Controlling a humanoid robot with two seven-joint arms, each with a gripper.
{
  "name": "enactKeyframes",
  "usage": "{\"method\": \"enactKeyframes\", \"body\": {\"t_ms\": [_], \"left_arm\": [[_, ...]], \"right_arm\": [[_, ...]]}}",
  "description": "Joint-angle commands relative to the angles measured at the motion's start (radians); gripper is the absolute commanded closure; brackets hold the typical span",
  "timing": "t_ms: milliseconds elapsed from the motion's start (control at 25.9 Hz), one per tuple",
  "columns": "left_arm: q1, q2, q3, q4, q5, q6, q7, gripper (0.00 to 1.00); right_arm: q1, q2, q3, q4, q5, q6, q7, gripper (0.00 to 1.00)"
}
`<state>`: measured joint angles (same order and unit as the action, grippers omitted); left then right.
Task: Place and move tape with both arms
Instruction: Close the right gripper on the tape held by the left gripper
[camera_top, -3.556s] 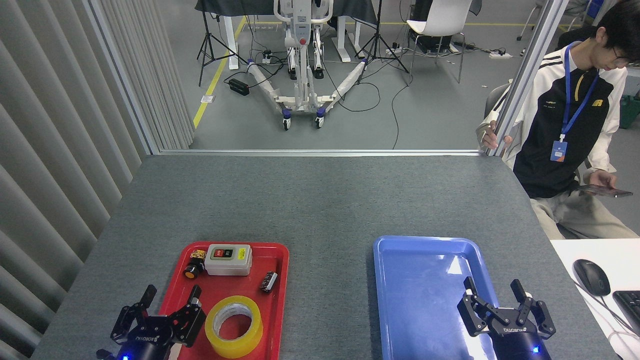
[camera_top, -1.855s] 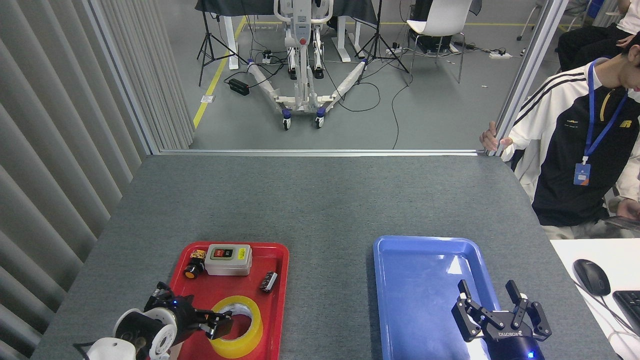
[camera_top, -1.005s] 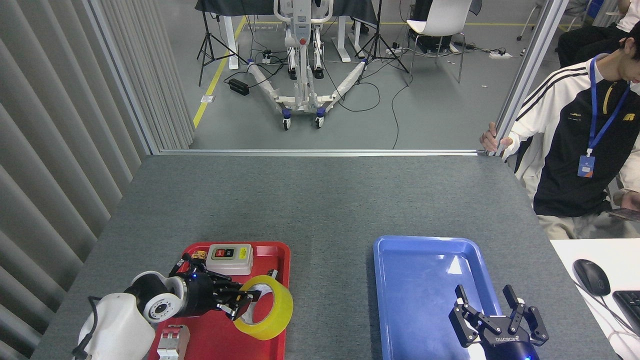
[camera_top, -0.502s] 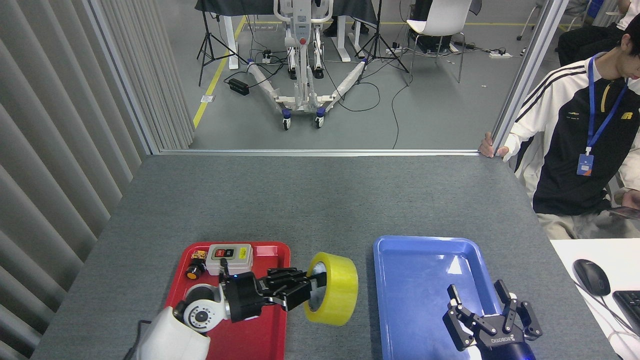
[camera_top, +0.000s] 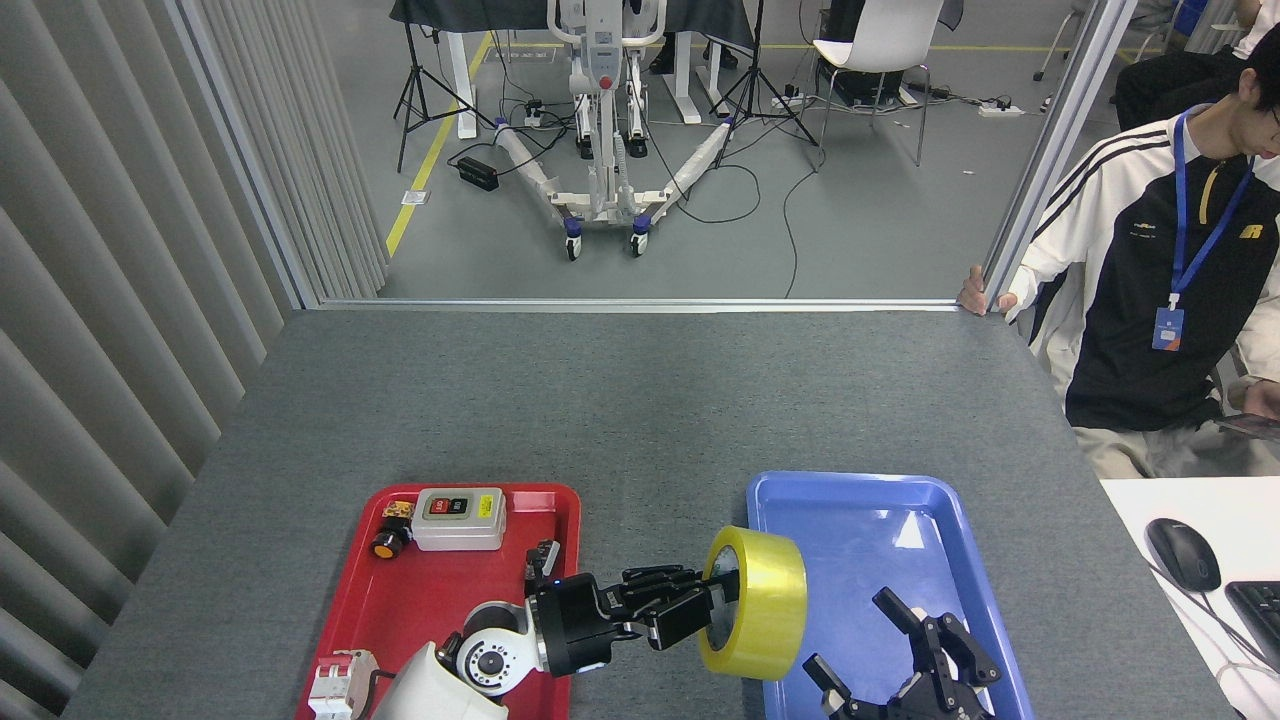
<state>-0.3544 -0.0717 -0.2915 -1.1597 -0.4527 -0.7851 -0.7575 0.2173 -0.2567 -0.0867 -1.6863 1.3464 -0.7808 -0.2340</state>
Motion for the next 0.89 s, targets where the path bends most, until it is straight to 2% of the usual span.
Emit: {"method": "enactKeyframes", "body": {"t_ms": [0, 541, 618, 696, 773, 850], "left_arm": [[0.002, -0.003, -0.002, 0.003, 0.000, 0.000, 0.000, 1.00], [0.026, -0.010, -0.029, -0.006, -0.001, 0.000, 0.000, 1.00], [0.032, -0.010, -0.031, -0.006, -0.001, 0.000, 0.000, 1.00], [0.034, -0.010, -0.032, -0.006, -0.001, 0.000, 0.001, 1.00], [0.034, -0.011, -0.035, -0.006, -0.001, 0.000, 0.000, 1.00], [0.034, -0.010, -0.038, -0.006, -0.003, 0.000, 0.000, 1.00]], "right_arm": [[0.030, 0.004, 0.008, -0.044, 0.000, -0.005, 0.004, 0.00], [0.046, 0.027, 0.088, -0.055, 0.002, -0.005, 0.039, 0.00], [0.046, 0.028, 0.097, -0.055, 0.002, -0.005, 0.039, 0.04], [0.045, 0.031, 0.108, -0.055, 0.002, -0.005, 0.039, 0.20], [0.045, 0.033, 0.111, -0.055, 0.002, -0.005, 0.039, 0.46], [0.045, 0.034, 0.113, -0.055, 0.002, -0.005, 0.039, 0.62]]}}
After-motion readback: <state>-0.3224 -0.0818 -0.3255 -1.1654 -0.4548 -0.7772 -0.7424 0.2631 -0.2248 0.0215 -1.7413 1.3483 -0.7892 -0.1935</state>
